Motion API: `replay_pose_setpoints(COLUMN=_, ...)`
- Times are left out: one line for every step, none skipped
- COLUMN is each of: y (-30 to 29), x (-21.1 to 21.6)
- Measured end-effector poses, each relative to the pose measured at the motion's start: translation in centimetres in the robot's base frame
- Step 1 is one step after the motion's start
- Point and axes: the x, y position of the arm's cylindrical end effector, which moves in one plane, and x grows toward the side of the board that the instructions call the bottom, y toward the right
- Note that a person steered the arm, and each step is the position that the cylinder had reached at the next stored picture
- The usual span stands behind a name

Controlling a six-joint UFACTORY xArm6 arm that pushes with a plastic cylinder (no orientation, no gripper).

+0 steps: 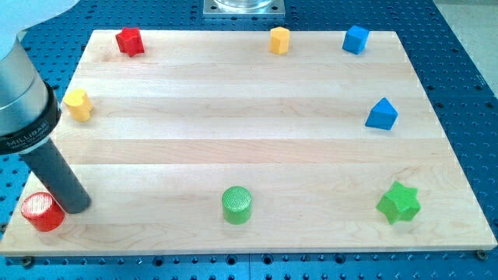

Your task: Move cube and hexagon in a diagonal line with heart

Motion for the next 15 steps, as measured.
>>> replay_pose_setpoints(y=0.0, x=0.0)
replay_pose_setpoints(y=0.0, x=0.1)
replay_pose_setpoints(y=2.7, x=-2.1)
replay_pose_setpoints(y=6.7, x=-4.6)
replay_pose_setpoints(y=13.8, x=-8.7)
replay_pose_setpoints(y=20.9, x=-13.3)
replay_pose_setpoints(y=29.0, x=-17.5)
replay_pose_setpoints(y=34.6, x=-19.9)
replay_pose_setpoints(y=35.8, x=-20.7)
replay_pose_setpoints(y=44.0, x=-23.8)
replay_pose_setpoints(y=48.1, x=-27.8)
replay_pose_setpoints(y=47.2, x=-31.4)
replay_pose_setpoints(y=45.4, x=-32.0)
replay_pose_setpoints(y=40.6, x=-32.0)
replay_pose_setpoints(y=43.9, x=-31.4)
